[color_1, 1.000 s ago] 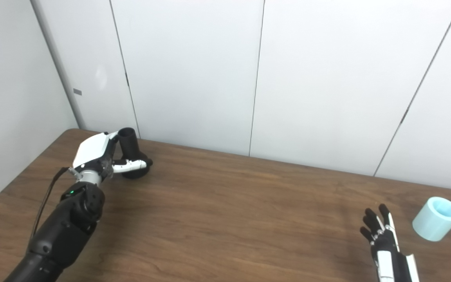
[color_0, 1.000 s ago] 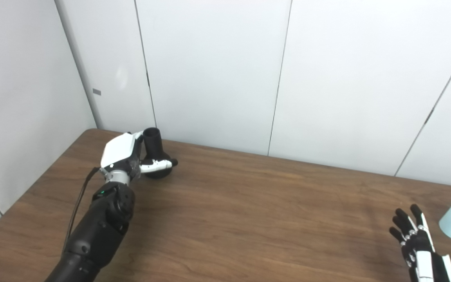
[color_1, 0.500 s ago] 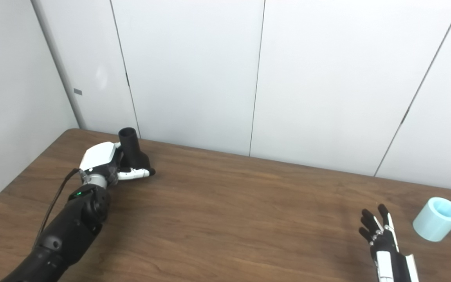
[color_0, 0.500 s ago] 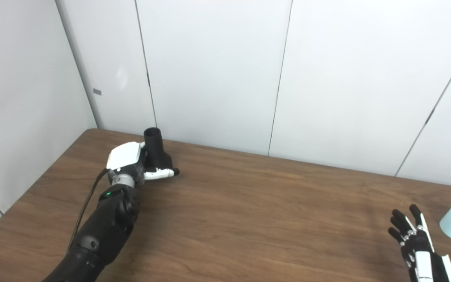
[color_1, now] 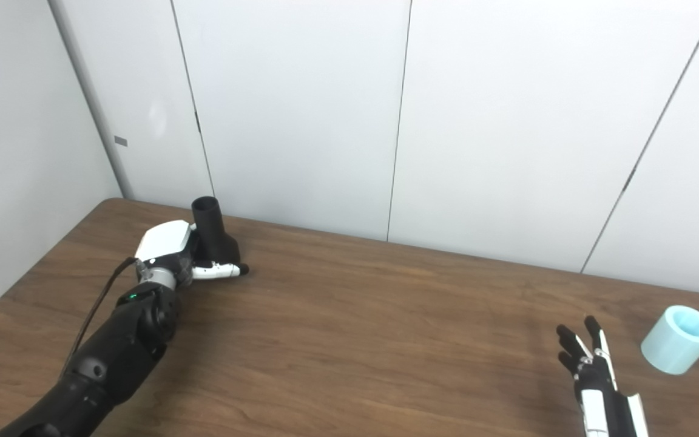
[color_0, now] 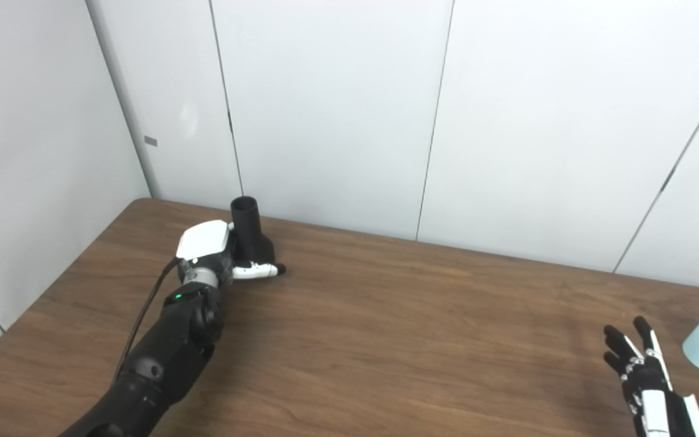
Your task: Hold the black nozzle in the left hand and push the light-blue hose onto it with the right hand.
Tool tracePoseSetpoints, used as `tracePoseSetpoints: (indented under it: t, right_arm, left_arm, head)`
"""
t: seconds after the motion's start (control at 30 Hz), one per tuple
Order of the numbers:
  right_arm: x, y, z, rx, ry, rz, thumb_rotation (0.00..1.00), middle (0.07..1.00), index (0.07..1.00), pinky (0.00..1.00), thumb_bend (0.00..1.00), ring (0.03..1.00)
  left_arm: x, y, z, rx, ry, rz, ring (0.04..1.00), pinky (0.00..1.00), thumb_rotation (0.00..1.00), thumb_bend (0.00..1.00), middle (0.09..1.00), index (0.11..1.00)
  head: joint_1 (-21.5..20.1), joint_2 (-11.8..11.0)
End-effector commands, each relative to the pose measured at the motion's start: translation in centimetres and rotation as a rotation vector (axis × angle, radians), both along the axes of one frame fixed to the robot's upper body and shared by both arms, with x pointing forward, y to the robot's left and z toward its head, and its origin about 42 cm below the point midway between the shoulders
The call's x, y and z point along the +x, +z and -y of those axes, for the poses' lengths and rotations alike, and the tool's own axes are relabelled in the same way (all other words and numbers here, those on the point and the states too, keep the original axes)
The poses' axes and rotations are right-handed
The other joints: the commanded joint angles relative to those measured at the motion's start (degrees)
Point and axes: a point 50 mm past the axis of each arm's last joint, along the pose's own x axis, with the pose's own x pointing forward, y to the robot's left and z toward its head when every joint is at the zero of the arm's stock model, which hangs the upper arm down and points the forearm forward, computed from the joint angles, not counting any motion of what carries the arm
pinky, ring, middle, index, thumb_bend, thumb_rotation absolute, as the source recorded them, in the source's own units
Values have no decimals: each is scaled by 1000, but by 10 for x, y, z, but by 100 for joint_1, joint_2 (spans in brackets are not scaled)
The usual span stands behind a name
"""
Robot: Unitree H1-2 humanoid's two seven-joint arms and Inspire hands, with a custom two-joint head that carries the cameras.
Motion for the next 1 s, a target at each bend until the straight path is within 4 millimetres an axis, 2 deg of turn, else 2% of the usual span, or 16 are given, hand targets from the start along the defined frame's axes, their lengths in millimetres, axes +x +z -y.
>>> tracePoseSetpoints:
  t: [0.0, 0.13, 0.3, 0.43, 0.67, 0.77, 0.8, 0.87, 0.97]
  right_arm:
    - [-31, -47, -2, 22, -27, -152, 1000, 875, 990, 898, 536, 912]
    - [-31, -47, -1, 17, -29, -153, 1000, 870, 989, 891, 531, 910]
    - [-31, -48, -1, 19, -27, -153, 1000, 864, 986, 896, 515, 907]
    - [-31, -49, 0, 20, -26, -157, 1000, 858, 981, 883, 527, 903]
    - [-31, -49, -1, 28, -31, -160, 1000, 846, 969, 853, 543, 887]
    - [-32, -49, -1, 36, -30, -159, 1000, 844, 968, 858, 541, 883]
    - [-32, -49, -1, 37, -31, -159, 1000, 844, 968, 859, 536, 881]
    - [-32, -49, -1, 34, -32, -160, 1000, 843, 968, 859, 527, 879]
    - [-32, -48, 0, 21, -33, -158, 1000, 830, 967, 848, 528, 868]
  left_arm:
    - [16, 33, 1, 26, -20, 94, 944, 1000, 669, 971, 880, 867]
    - [17, 32, 2, 31, -21, 91, 934, 1000, 659, 962, 871, 852]
    - [19, 28, 0, 9, -19, 82, 890, 862, 618, 961, 846, 813]
    - [20, 22, -2, 11, -23, 75, 861, 800, 592, 947, 820, 786]
    - [22, 16, -4, 19, -28, 60, 830, 778, 558, 907, 810, 738]
    - [24, 13, -3, 34, -32, 52, 754, 739, 492, 898, 766, 711]
    - [24, 13, -3, 39, -36, 47, 727, 722, 438, 896, 742, 707]
    - [24, 13, -3, 47, -45, 36, 709, 708, 392, 892, 723, 705]
    - [23, 12, -3, 33, -57, 25, 644, 625, 174, 862, 649, 671]
  head:
    - [-1, 10]
    - [4, 27]
    - [-7, 36]
    - [-32, 25]
    - [-48, 47]
    - [-45, 58]
    - [-45, 62]
    - [-44, 76]
    - [-41, 91]
